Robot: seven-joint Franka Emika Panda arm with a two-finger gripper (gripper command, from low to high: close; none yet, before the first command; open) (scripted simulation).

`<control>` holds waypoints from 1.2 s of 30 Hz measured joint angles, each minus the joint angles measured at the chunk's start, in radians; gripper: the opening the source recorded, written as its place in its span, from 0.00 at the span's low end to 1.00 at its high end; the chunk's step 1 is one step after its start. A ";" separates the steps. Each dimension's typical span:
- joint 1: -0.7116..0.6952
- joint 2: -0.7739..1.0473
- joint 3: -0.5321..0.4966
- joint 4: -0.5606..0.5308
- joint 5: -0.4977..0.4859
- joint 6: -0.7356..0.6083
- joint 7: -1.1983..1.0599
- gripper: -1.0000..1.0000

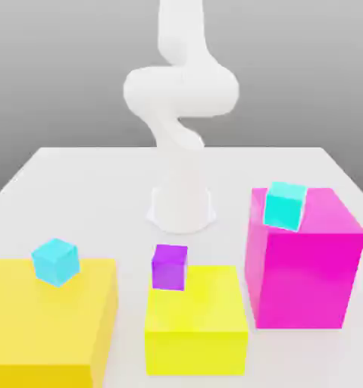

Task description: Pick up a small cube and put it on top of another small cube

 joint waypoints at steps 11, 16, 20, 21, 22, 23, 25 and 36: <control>0.000 0.402 0.157 0.107 -0.060 0.052 0.169 0.50; 0.020 0.584 0.214 0.156 -0.116 0.074 0.265 0.50; 0.066 0.732 0.241 0.195 -0.165 0.090 0.344 0.50; 0.078 0.769 0.242 0.204 -0.177 0.094 0.363 0.50; 0.088 0.806 0.244 0.214 -0.187 0.098 0.381 0.50; 0.099 0.842 0.246 0.224 -0.197 0.102 0.400 0.50; 0.122 0.915 0.248 0.243 -0.214 0.111 0.434 0.50; 0.263 1.307 0.245 0.347 -0.261 0.187 0.581 0.50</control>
